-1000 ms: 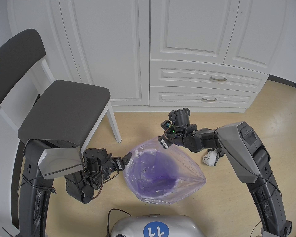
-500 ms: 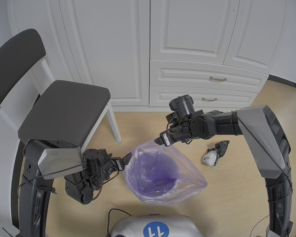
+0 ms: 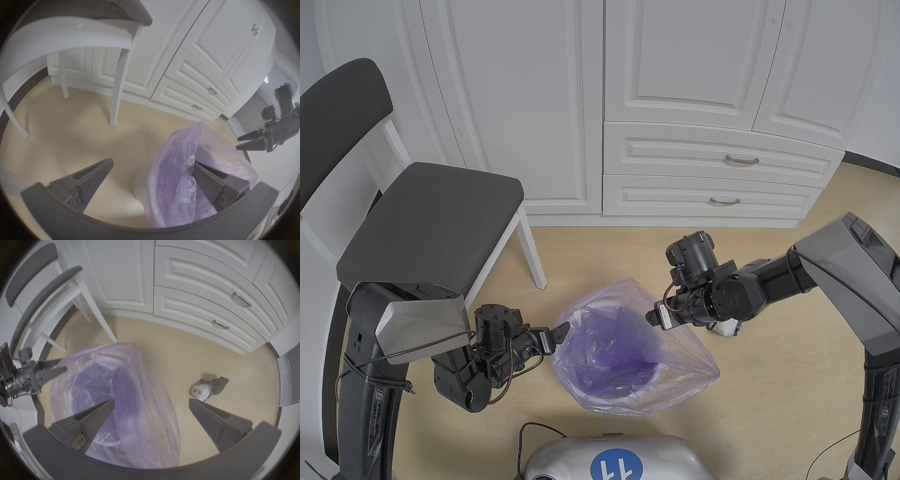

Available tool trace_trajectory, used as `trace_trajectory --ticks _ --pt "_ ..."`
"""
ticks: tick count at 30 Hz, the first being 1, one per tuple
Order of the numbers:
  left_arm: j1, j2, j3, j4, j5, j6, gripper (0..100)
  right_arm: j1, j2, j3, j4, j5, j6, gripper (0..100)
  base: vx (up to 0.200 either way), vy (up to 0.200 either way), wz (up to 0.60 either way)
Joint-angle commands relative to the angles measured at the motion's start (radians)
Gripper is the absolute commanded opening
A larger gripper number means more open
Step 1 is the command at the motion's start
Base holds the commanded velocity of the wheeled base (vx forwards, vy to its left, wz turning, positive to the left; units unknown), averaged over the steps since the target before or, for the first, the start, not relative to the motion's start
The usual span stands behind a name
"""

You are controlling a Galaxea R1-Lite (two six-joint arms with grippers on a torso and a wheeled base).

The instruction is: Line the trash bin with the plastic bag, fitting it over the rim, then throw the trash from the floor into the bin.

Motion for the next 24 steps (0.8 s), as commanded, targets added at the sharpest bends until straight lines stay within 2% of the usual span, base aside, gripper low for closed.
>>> trace_trajectory --ticks 1,10,14,17,18,19,22,24 --pt "-0.01 -0.034 -0.064 0.178 0.023 -0.007 100 -0.037 0.03 0.203 -0.21 0.011 0.023 100 0.0 0.0 0.0" --pt "-0.008 -0.008 -0.133 0.208 0.104 -0.009 100 -0.101 0.09 0.166 -0.282 0.012 0.046 100 0.0 0.0 0.0" --pt "-0.008 0.008 -0.187 0.204 0.16 -0.056 100 -0.147 0.112 0.13 -0.287 0.012 0.052 100 0.0 0.0 0.0" --pt "-0.008 0.008 -0.185 0.203 0.161 -0.055 100 -0.153 0.13 0.107 -0.301 0.009 0.072 100 0.0 0.0 0.0" --pt "-0.01 0.008 -0.184 0.209 0.161 -0.052 100 -0.158 0.168 0.061 -0.35 0.0 0.183 100 0.0 0.0 0.0" --pt "-0.01 0.008 -0.185 0.212 0.161 -0.049 100 -0.158 0.173 0.051 -0.362 0.002 0.227 100 0.0 0.0 0.0" --pt "-0.01 0.011 -0.193 0.217 0.149 -0.049 100 -0.158 0.173 0.048 -0.373 0.011 0.304 100 0.0 0.0 0.0" --pt "-0.01 0.017 -0.205 0.229 0.149 -0.049 100 -0.156 0.168 0.062 -0.373 0.012 0.316 100 0.0 0.0 0.0"
